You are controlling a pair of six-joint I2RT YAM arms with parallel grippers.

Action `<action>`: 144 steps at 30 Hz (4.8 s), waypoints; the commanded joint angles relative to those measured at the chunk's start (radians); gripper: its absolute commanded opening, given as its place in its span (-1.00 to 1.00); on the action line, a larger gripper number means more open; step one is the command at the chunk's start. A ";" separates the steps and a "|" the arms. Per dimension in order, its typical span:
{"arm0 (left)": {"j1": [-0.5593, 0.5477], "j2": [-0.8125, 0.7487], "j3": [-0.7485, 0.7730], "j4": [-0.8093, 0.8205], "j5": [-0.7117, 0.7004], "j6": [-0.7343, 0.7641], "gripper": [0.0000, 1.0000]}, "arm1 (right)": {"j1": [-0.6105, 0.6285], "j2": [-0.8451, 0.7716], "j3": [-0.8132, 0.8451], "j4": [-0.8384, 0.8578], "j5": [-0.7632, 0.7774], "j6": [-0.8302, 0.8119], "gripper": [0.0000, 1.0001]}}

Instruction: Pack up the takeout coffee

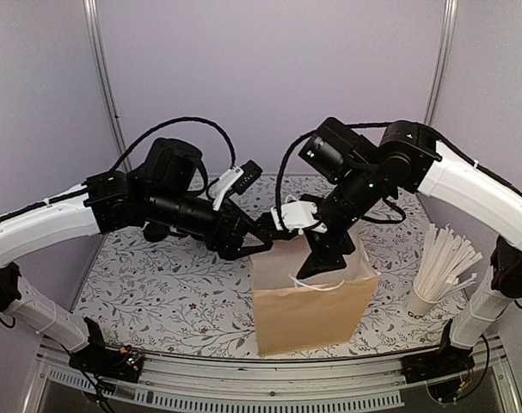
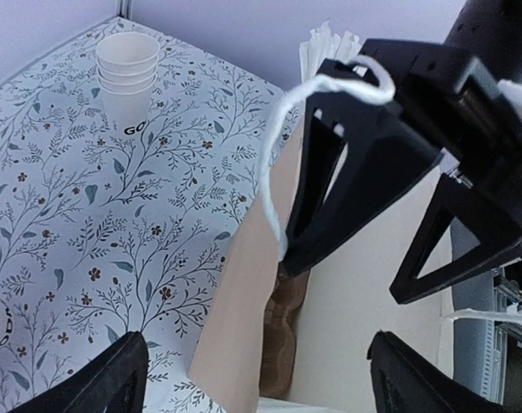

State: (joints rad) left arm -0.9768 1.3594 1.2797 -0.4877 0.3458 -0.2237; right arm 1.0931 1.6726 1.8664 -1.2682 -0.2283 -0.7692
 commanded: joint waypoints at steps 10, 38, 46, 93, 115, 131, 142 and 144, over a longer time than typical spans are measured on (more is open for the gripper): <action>-0.049 0.139 0.059 0.070 -0.030 0.061 0.12 | 0.006 -0.097 0.023 0.013 -0.121 -0.101 0.61; -0.002 0.089 0.126 -0.156 -0.215 0.005 -1.00 | 0.033 -0.028 0.318 -0.041 -0.367 -0.215 0.51; 0.058 0.030 0.140 -0.225 -0.253 0.000 0.23 | -0.009 -0.042 0.261 0.015 -0.319 -0.132 0.64; 0.135 0.157 0.666 -0.415 -0.343 0.256 -1.00 | -0.033 0.022 0.321 0.327 -0.177 -0.071 -1.00; 0.215 0.181 0.573 -0.521 -0.216 0.234 -1.00 | -0.033 0.023 0.194 0.351 -0.212 -0.050 -1.00; 0.282 0.212 0.545 -0.540 -0.202 0.217 0.99 | -0.033 0.012 0.163 0.186 -0.104 -0.091 0.98; 0.282 -0.122 0.223 -0.316 -0.067 0.355 0.96 | -0.264 -0.165 0.041 0.214 -0.348 -0.051 0.98; 0.283 -0.160 0.174 -0.296 -0.051 0.373 0.93 | -0.323 -0.198 -0.044 0.251 -0.398 -0.021 0.98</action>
State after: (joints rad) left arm -0.7044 1.2812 1.5375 -0.8970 0.2283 0.0772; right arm 0.8818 1.5311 1.9373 -1.0622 -0.4953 -0.8398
